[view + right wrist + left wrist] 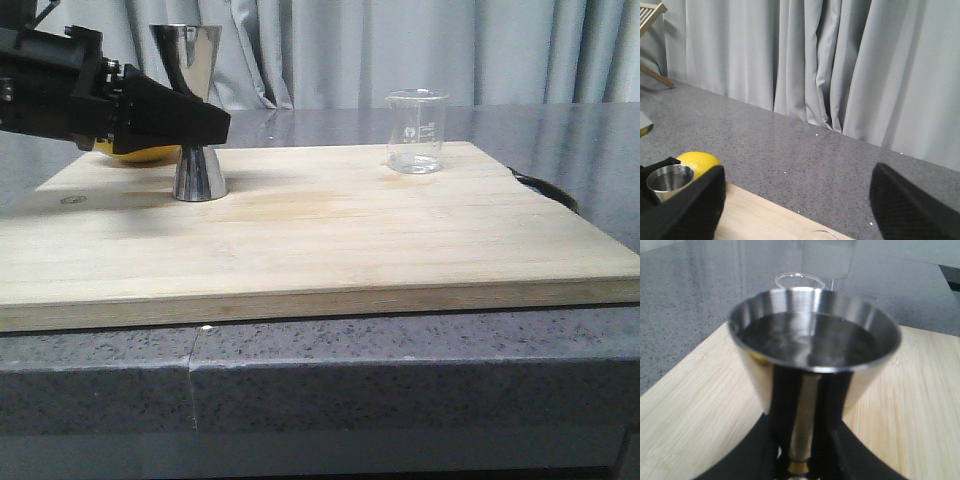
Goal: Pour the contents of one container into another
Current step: 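Carry the jigger back beside the lemon with the left gripper and set it down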
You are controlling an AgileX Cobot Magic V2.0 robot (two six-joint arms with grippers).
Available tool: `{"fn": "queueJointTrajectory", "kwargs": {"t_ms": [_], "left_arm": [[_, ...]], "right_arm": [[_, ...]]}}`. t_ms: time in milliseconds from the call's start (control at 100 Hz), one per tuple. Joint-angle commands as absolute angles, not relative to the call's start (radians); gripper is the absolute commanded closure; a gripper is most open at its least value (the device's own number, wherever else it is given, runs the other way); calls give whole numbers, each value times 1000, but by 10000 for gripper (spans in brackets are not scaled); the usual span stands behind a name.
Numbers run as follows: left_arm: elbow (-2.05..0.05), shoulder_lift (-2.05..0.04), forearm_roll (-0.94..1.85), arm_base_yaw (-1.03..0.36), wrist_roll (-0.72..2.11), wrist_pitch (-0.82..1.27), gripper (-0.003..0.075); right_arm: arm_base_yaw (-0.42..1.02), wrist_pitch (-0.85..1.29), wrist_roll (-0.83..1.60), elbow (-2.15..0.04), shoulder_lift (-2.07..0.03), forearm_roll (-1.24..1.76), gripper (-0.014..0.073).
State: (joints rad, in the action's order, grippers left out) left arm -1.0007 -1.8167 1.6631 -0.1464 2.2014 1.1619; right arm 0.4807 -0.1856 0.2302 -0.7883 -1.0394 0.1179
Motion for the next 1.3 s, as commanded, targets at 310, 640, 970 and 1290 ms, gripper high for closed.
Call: {"fn": "queueJointTrajectory", "kwargs": {"t_ms": [310, 640, 970, 1290], "left_arm": [[-1028, -1785, 1731, -152, 2202, 1256, 734], [-1028, -1785, 1731, -152, 2202, 1252, 734], [-1028, -1785, 1731, -152, 2195, 1245, 651], [-1028, -1785, 1731, -152, 2194, 1254, 453]], "right_arm": [[483, -261, 241, -814, -1018, 111, 60], [483, -261, 241, -814, -1018, 111, 60], [483, -261, 241, -814, -1018, 111, 60], [483, -261, 241, -814, -1018, 111, 60]]}}
